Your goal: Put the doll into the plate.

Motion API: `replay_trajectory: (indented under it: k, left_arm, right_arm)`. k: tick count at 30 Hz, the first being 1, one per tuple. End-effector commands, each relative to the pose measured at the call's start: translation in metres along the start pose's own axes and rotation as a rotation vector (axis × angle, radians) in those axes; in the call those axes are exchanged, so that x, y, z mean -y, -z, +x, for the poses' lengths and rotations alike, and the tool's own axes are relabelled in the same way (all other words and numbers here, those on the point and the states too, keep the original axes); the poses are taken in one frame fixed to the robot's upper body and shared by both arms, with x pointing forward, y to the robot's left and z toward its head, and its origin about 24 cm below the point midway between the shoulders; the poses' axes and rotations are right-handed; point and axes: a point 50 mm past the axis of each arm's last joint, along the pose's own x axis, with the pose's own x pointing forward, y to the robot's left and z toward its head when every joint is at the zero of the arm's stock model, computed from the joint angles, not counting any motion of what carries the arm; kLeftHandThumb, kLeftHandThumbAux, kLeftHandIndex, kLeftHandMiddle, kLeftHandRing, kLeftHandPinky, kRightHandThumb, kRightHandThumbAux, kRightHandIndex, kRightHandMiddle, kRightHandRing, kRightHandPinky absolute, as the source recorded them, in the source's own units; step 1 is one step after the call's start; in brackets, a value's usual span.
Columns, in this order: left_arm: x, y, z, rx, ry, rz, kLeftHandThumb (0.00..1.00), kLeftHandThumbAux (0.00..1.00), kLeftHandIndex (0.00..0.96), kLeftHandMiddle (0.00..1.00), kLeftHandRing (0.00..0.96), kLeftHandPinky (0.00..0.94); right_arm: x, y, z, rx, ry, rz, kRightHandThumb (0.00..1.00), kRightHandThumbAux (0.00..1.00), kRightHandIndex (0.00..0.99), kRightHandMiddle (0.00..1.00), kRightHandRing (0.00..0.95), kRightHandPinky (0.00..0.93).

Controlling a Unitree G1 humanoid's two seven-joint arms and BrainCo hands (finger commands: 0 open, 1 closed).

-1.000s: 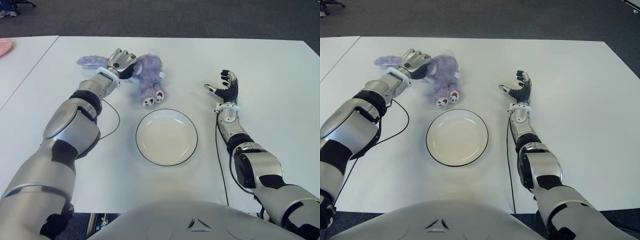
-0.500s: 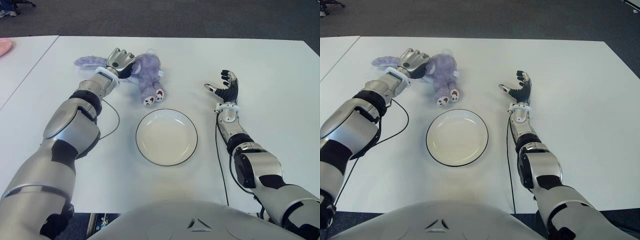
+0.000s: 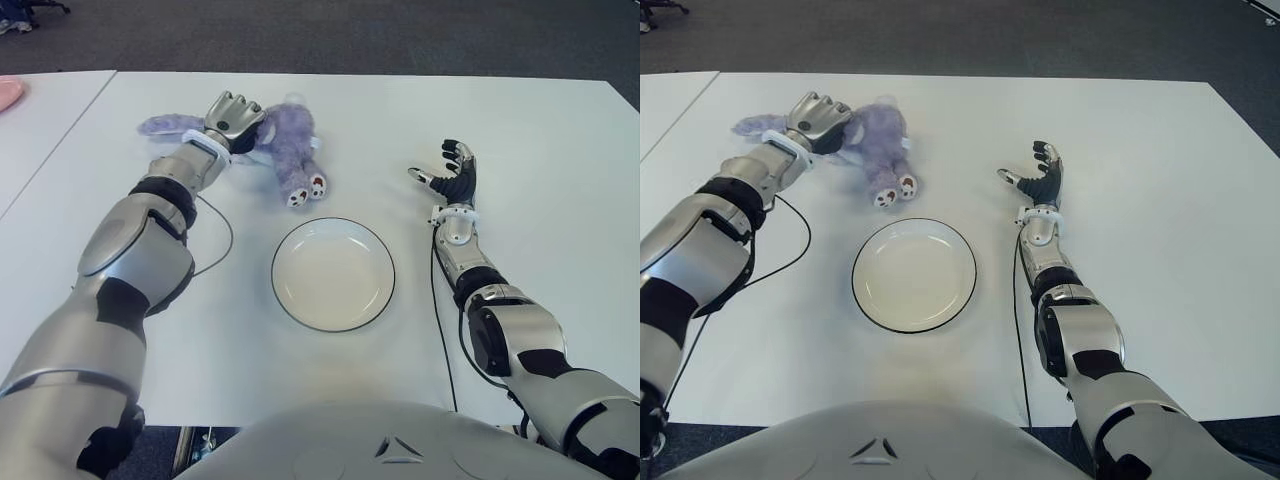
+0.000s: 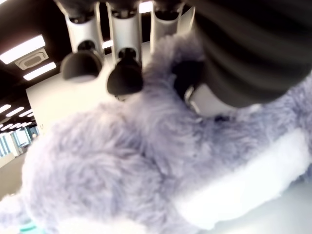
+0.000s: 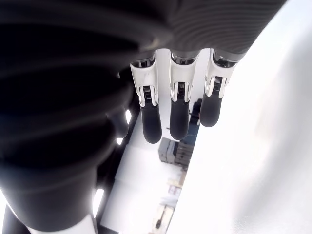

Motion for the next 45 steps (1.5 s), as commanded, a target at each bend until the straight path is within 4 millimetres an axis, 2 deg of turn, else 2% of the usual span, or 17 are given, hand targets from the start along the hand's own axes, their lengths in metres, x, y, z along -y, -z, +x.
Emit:
replay_trajectory:
  k: [1,4,8,11,35,42,45]
  left_arm:
    - [0.0,0.011,-0.008,0.049,-0.014,0.086,0.737,0.7,0.442,0.84,0.842,0.88]
    - [-0.01,0.013,-0.004,0.076,-0.066,0.125,0.739,0.7,0.442,0.854,0.856,0.887]
    - [-0.034,0.015,0.003,0.126,-0.185,0.148,0.742,0.699,0.442,0.869,0.87,0.895]
    - [-0.042,0.015,0.004,0.144,-0.254,0.138,0.743,0.699,0.442,0.876,0.873,0.896]
    - [-0.084,0.002,-0.004,0.439,-0.677,0.129,0.72,0.705,0.441,0.891,0.864,0.867]
    - [-0.088,-0.002,-0.007,0.51,-0.763,0.18,0.724,0.703,0.441,0.882,0.859,0.866]
    - [-0.089,-0.001,-0.009,0.528,-0.749,0.147,0.726,0.703,0.441,0.88,0.861,0.87]
  right_arm:
    - [-0.011,0.112,-0.113,-0.52,-0.138,-0.126,0.0,0.888,0.224,0.243,0.206,0.188]
    - [-0.01,0.112,-0.113,-0.522,-0.138,-0.122,0.0,0.882,0.226,0.242,0.203,0.185]
    - [-0.01,0.112,-0.113,-0.521,-0.138,-0.121,0.0,0.875,0.226,0.239,0.201,0.189]
    - [-0.01,0.112,-0.113,-0.517,-0.138,-0.122,0.0,0.871,0.224,0.238,0.2,0.194]
    - [-0.014,0.11,-0.112,-0.511,-0.135,-0.13,0.0,0.894,0.215,0.237,0.202,0.193]
    - [-0.014,0.111,-0.112,-0.523,-0.138,-0.128,0.0,0.896,0.211,0.236,0.204,0.202]
    - [-0.014,0.111,-0.112,-0.524,-0.14,-0.126,0.0,0.892,0.211,0.235,0.203,0.199]
